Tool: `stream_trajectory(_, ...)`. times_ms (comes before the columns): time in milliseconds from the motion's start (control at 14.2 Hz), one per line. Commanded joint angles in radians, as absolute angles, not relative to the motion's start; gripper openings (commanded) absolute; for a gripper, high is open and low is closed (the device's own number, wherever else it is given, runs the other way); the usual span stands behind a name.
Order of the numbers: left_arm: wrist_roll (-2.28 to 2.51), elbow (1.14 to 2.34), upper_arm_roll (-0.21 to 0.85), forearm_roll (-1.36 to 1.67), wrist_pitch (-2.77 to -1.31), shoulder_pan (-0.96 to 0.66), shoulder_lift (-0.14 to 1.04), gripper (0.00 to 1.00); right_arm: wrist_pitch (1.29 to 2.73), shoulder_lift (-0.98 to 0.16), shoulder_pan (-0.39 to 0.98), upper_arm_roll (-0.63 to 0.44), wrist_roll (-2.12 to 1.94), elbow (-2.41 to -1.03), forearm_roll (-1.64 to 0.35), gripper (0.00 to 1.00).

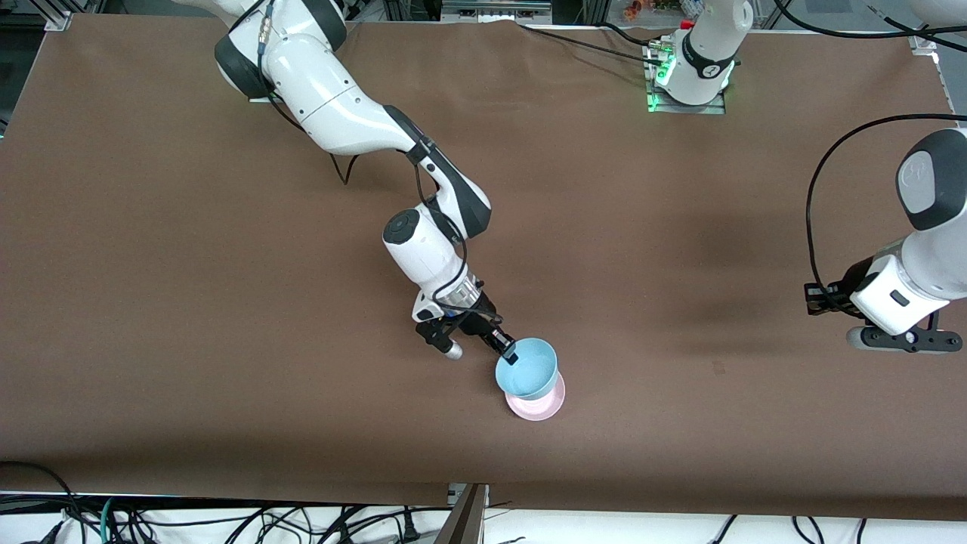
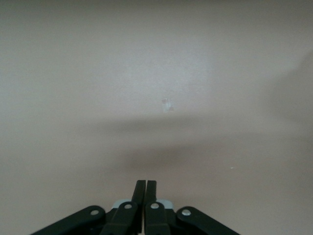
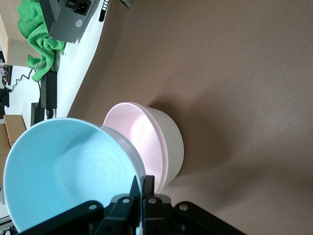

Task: Stack pink and blue bowls on white bowl
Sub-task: 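Lower the blue bowl into the pink bowl and open the right gripper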

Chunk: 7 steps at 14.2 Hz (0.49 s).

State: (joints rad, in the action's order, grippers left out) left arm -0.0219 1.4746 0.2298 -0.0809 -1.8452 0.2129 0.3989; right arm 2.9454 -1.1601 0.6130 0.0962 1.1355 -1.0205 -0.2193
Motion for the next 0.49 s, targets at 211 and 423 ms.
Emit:
stream_trajectory(211,-0.031,1.511,0.23,-0.064,-1.864,0.218,0.365,0.2,2.979,-1.248,0.624,0.069,1.102,-0.908,-0.221,0.0)
stream_trajectory(423,-0.032,1.512,0.23,-0.064,-1.864,0.218,0.365,0.24,2.991,-1.256,0.626,0.071,1.092,-0.905,-0.221,0.0)
